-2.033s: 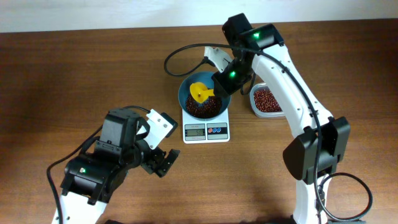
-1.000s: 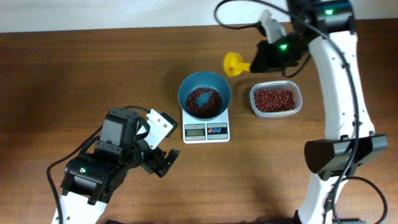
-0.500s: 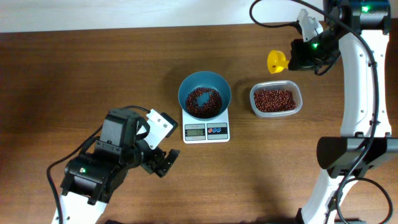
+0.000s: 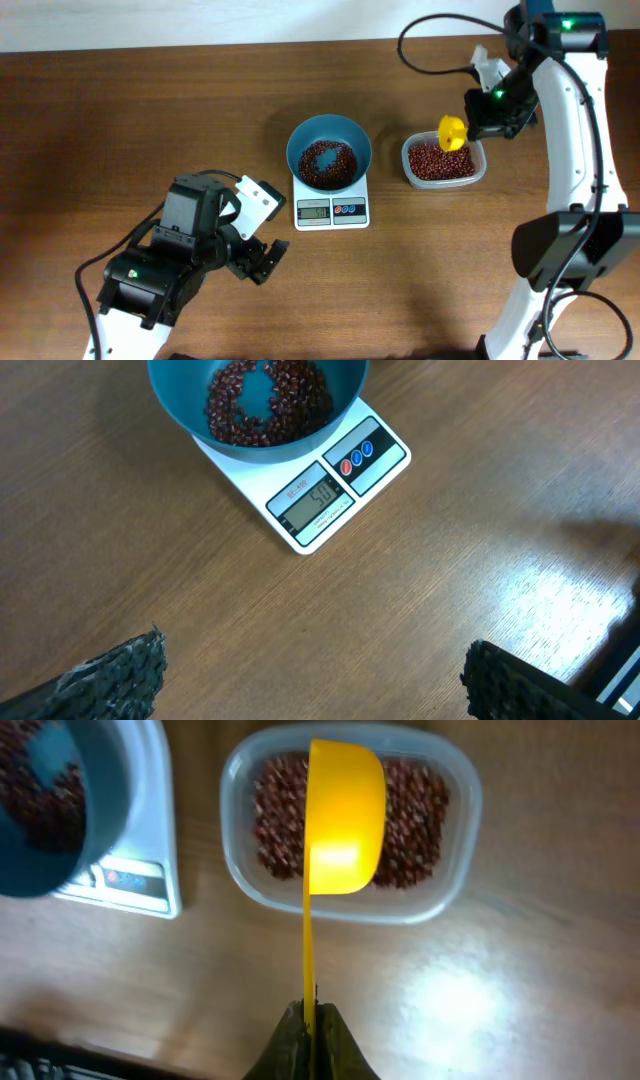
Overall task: Scoop item into bowl and weigh 50g on scale
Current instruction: 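Carry the scoop with right gripper down toward the right table edge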
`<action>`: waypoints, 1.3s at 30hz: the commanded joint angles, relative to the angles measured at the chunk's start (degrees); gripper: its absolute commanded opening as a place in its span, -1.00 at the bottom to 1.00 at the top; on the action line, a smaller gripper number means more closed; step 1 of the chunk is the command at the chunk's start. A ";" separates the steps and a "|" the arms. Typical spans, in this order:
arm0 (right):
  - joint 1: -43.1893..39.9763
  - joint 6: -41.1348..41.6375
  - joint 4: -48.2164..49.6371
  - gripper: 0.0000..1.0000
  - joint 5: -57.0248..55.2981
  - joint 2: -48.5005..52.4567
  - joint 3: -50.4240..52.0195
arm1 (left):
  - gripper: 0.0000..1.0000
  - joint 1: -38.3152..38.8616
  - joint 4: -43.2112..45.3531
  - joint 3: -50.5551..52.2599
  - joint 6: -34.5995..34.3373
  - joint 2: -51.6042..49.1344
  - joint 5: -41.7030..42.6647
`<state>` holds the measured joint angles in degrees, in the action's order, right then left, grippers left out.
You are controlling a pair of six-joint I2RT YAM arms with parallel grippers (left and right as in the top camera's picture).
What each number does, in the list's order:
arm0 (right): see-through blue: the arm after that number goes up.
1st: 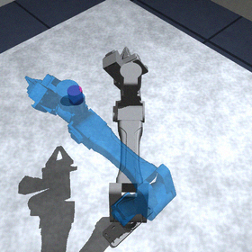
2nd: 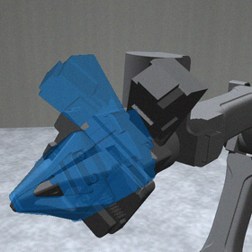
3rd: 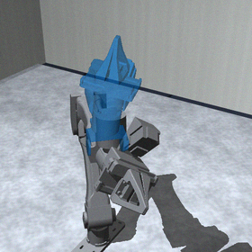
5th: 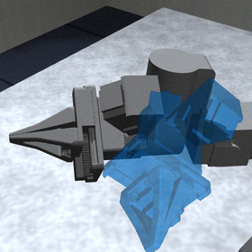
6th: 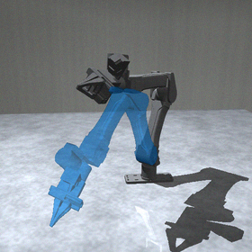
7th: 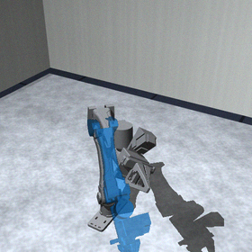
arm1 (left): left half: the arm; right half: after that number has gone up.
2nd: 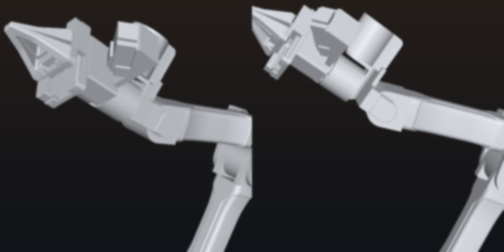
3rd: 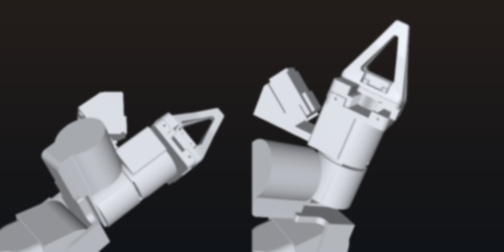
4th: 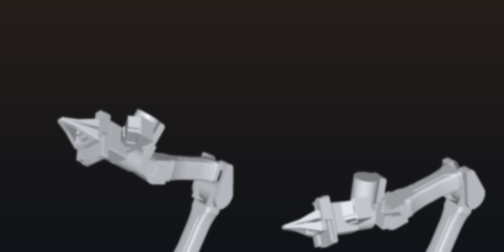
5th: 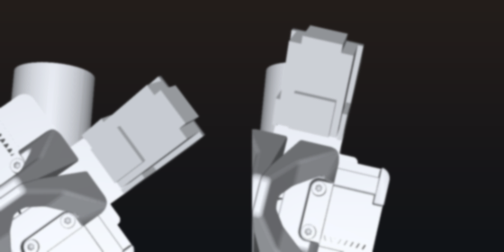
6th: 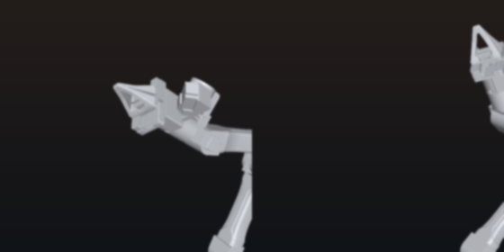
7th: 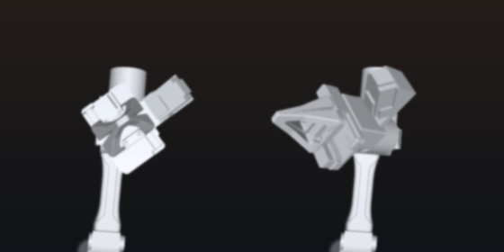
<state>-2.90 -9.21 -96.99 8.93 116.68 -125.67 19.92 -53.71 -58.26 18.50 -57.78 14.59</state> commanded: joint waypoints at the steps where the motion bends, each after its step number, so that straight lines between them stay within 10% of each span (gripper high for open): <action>1: 0.42 -0.37 -0.35 -0.92 -5.92 -4.59 2.64 | 0.98 0.17 0.09 -0.13 1.09 -0.02 0.83; 15: 8.90 2.43 0.31 -0.92 -23.21 -4.57 6.64 | 0.98 0.17 0.09 -0.13 1.07 -0.02 0.83; 39: 0.55 8.13 -0.35 -0.92 -9.49 -19.15 -12.76 | 0.98 0.17 0.09 -0.13 1.07 -0.02 0.83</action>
<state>-1.85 -3.73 -96.97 -3.68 104.40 -136.94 19.92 -53.71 -58.26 18.50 -57.78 14.59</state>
